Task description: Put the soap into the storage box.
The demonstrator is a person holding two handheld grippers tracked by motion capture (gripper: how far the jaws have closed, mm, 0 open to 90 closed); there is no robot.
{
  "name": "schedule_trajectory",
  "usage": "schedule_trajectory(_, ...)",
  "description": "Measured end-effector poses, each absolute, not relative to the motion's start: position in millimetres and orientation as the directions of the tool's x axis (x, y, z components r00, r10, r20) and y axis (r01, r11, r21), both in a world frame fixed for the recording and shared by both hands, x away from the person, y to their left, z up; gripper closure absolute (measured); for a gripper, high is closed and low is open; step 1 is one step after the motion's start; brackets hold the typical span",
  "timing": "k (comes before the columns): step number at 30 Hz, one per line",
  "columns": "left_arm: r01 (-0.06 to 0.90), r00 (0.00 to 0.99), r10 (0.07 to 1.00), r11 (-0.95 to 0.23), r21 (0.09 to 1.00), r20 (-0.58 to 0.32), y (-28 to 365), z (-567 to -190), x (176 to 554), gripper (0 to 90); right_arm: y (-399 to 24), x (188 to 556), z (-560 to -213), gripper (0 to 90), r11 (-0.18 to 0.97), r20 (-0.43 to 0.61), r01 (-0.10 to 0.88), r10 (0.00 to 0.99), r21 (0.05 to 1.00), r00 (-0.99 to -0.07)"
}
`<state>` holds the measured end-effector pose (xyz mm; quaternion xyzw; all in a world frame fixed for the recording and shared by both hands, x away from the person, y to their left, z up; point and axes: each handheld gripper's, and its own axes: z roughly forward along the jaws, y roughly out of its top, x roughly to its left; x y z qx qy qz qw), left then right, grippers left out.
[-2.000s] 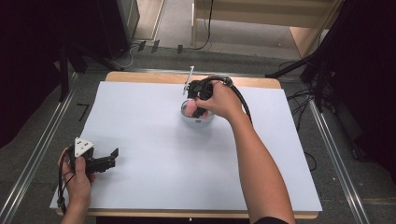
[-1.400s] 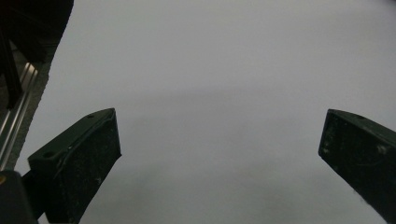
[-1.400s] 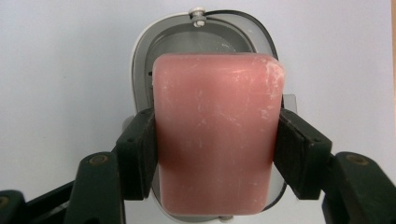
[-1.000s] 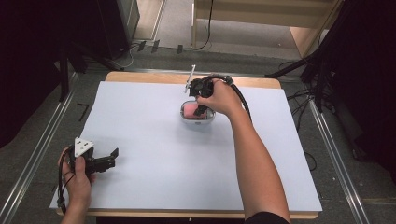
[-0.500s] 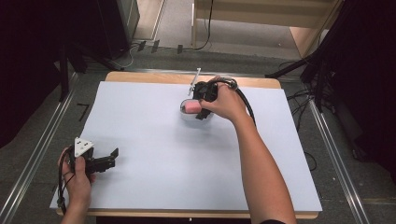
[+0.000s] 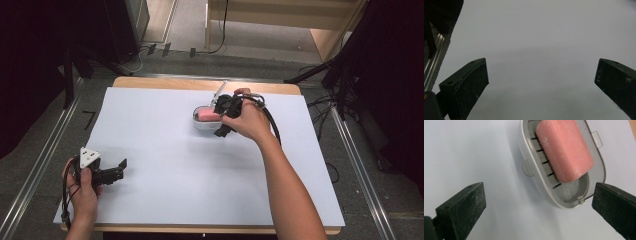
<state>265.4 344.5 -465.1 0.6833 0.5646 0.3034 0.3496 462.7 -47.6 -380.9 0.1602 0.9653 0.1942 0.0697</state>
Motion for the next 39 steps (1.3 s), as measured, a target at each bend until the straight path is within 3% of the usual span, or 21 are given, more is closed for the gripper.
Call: schedule_trajectory(39,0.559,0.176,0.984,-0.127,0.819,0.033,342.9,-465.1,265.1,0.0,-140.7,404.5,-421.7,0.0,0.774,-0.034,0.423,0.495,0.471,-0.868)
